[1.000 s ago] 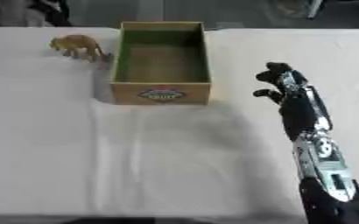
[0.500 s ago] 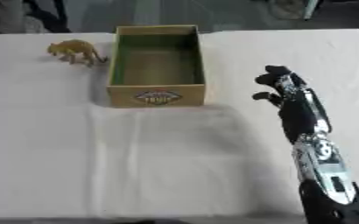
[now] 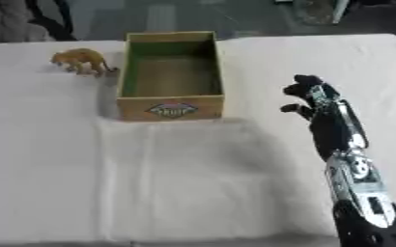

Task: Pick up objects on the table and place them in the box.

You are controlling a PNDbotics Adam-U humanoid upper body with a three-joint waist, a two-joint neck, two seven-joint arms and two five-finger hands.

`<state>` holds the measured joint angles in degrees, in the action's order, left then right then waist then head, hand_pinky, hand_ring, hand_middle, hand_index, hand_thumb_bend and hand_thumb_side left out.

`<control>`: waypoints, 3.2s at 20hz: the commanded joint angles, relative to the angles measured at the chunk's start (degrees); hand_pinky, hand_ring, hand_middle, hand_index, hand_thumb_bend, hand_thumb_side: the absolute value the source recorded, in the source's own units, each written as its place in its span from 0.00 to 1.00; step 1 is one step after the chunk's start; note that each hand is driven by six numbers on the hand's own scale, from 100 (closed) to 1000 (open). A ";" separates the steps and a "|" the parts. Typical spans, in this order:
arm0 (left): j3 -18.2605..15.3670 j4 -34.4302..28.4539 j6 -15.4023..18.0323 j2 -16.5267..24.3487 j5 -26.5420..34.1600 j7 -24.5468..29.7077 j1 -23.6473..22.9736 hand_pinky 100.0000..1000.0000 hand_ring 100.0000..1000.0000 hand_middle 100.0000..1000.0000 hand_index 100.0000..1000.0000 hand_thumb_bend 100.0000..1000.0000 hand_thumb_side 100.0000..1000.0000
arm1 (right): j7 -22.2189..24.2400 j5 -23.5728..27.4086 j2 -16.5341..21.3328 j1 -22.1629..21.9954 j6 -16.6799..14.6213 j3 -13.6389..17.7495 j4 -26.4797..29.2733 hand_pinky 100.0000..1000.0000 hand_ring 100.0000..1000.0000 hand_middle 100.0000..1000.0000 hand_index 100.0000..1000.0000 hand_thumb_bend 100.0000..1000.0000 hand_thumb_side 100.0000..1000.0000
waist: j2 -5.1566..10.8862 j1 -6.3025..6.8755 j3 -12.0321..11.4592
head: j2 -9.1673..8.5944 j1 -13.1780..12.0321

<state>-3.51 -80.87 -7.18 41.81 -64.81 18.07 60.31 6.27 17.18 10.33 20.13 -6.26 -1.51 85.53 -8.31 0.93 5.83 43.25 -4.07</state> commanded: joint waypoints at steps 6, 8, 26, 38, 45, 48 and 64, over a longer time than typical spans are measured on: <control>1.45 22.21 1.60 -4.91 -8.18 -5.03 7.24 0.55 0.52 0.53 0.67 0.74 0.00 | 0.47 -0.30 1.00 0.44 0.02 -0.37 0.44 0.52 0.75 0.56 0.72 0.00 0.58 | 1.12 0.39 1.39 | 0.32 -1.34; 1.29 26.53 1.78 -6.44 -9.18 -6.04 8.12 0.55 0.51 0.52 0.66 0.72 0.00 | 0.59 -0.33 0.92 0.40 0.09 -0.53 0.33 0.52 0.75 0.56 0.72 0.00 0.58 | 1.09 0.50 1.90 | 0.37 -1.65; -2.60 49.17 -4.11 -10.36 -0.10 -8.52 7.80 0.57 0.54 0.55 0.68 0.56 0.00 | 1.49 -0.56 0.76 2.03 0.29 -1.35 0.16 0.52 0.75 0.56 0.72 0.00 0.59 | -1.89 1.84 7.24 | -1.46 -4.20; -1.94 49.68 -4.38 -10.27 2.24 -4.43 5.31 0.62 0.61 0.62 0.73 0.64 0.03 | 1.54 -0.48 1.01 2.16 0.26 -1.24 0.09 0.52 0.75 0.56 0.72 0.00 0.60 | -2.95 1.97 7.53 | -1.41 -3.86; -1.52 48.63 -3.75 -10.20 -0.45 -5.30 3.65 0.66 0.64 0.64 0.72 0.66 0.00 | 1.63 -0.44 1.11 2.32 0.25 -1.24 0.01 0.52 0.75 0.56 0.72 0.00 0.61 | -3.53 1.97 7.66 | -1.83 -3.67; -1.41 48.01 -3.16 -10.34 -1.64 -6.12 2.98 0.72 0.67 0.62 0.72 0.67 0.00 | 1.70 -0.43 1.12 2.44 0.25 -1.25 0.00 0.52 0.75 0.56 0.73 0.00 0.61 | -3.82 1.92 7.69 | -2.17 -3.51; -0.96 46.91 -1.05 -11.46 -4.54 -14.47 0.93 0.82 0.75 0.68 0.72 0.68 0.00 | 1.92 -0.39 1.11 2.82 0.21 -1.19 -0.10 0.52 0.75 0.56 0.73 0.00 0.62 | -4.60 1.56 7.53 | -3.02 -3.03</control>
<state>-4.77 -33.19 -8.30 29.44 -69.18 4.19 60.42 8.03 16.75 10.35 22.17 -5.96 -2.89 84.83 -13.81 2.69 13.37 40.76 -7.22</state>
